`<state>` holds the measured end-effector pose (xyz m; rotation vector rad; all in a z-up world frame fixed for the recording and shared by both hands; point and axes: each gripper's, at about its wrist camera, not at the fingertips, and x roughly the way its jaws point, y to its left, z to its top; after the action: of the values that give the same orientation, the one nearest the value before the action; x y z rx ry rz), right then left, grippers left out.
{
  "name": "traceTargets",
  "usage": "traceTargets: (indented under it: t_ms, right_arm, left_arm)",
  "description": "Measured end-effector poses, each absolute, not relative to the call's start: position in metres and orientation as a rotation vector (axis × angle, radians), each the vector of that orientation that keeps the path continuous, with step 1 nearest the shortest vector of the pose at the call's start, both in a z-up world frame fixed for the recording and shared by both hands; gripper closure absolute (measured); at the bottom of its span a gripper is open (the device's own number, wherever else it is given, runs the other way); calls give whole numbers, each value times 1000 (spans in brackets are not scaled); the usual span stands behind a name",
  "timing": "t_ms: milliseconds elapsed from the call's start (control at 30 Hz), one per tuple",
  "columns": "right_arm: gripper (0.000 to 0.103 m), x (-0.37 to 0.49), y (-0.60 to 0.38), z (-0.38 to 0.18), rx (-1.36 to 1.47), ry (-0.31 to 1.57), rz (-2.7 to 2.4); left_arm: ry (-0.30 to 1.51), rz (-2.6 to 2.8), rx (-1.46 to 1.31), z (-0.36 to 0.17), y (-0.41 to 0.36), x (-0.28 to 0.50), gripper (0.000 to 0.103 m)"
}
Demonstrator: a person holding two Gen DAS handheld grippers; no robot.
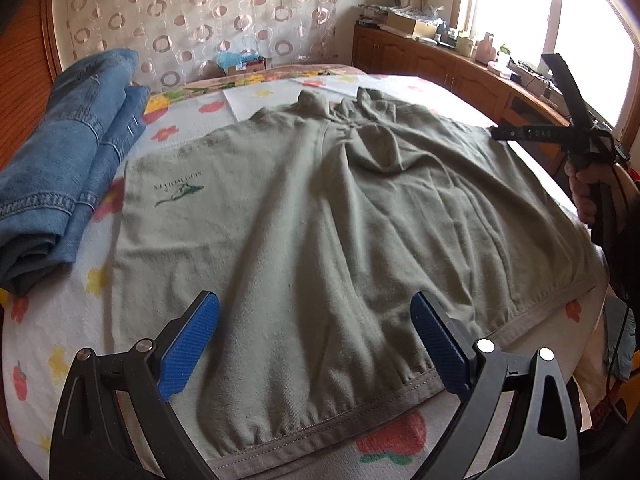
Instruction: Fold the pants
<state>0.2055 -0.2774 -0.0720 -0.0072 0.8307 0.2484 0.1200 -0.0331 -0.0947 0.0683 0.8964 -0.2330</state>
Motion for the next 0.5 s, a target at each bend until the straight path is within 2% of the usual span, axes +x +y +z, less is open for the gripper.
traceTargets:
  t_ms: [100,267,500]
  right_arm:
    - [99,213,-280,-66,-13,797,231]
    - [100,204,-295,-44,-13,696,139]
    - [100,201,-295,-54,-48,776,128]
  left_arm:
    - [898,-232,65,-96,-31,122,6]
    - [900,-230,76,-97,-31,124,6]
    - [903,-227,86,-97,-31,125,6]
